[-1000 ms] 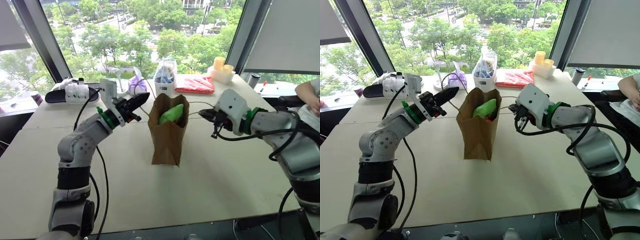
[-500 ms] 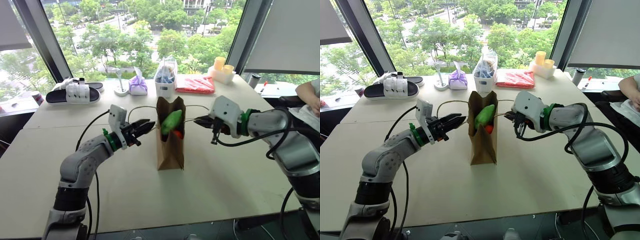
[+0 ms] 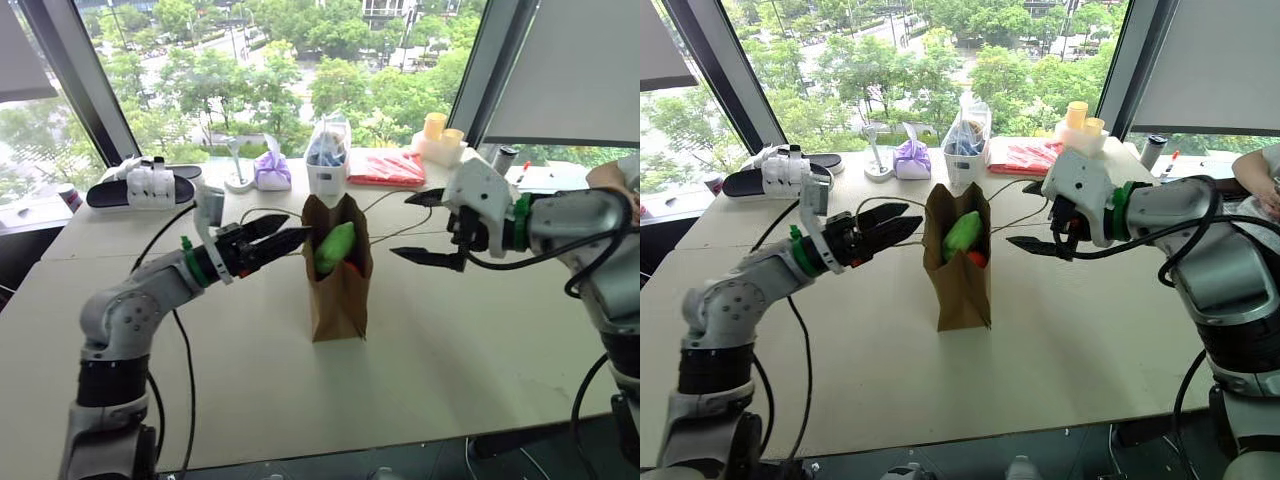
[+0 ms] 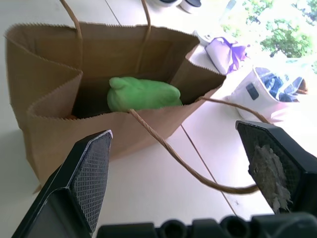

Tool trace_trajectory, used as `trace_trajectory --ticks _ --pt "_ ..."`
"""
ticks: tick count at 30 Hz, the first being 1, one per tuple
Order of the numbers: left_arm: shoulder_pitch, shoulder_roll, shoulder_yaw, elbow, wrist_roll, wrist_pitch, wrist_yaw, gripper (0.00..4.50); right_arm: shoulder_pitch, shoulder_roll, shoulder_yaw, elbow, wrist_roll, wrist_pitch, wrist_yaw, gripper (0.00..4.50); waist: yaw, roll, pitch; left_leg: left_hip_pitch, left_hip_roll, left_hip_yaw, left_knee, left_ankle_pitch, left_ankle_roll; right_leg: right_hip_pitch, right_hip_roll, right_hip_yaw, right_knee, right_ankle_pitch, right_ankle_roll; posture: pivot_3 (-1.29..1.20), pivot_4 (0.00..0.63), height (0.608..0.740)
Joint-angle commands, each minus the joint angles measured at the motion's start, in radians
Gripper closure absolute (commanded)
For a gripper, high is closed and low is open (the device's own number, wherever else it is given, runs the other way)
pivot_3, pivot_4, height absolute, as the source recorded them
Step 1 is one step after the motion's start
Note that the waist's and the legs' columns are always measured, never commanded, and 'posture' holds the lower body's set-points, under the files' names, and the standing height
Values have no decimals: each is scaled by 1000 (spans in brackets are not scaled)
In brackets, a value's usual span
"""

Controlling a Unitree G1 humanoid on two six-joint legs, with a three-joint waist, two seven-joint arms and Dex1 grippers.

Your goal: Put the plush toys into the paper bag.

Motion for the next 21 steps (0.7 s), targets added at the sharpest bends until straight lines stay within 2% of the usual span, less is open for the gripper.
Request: trace_trajectory --ticks 1,6,10,14,17,20,21 --pt "49 61 24 -41 -12 14 -42 0 -37 -44 -64 -18 37 4 25 9 0 0 0 0 0 0 0 0 0 0 0 0 0 0 0 0 150 740" --pt "116 107 26 -47 27 -19 -51 0 -29 -83 -119 3 74 42 20 9 5 0 0 0 0 0 1 0 0 0 0 0 0 0 0 0 150 740" --pt "201 164 -51 -64 175 -126 -99 0 40 -113 -218 -2 134 121 10 9 4 0 0 0 0 0 0 -1 1 0 0 0 0 0 0 0 150 740" --pt "240 133 -114 -134 196 -150 -109 0 162 -91 -304 -7 184 191 -23 9 10 0 0 0 0 0 0 -1 2 1 -1 0 -1 0 0 0 150 740" --pt "241 102 -165 -137 248 -188 -98 0 261 -32 -292 -7 189 178 -60 9 17 0 0 0 0 1 0 -1 2 1 -1 1 -1 0 0 0 150 740" --pt "221 67 -215 -137 296 -211 -75 0 308 44 -235 50 153 101 -97 791 16 0 0 1 1 2 0 -1 2 1 -1 1 0 0 0 0 150 740" --pt "213 54 -226 -137 306 -214 -66 0 305 75 -208 82 141 70 -103 1265 16 0 0 1 1 2 0 -1 2 1 -1 1 0 0 0 0 150 740"
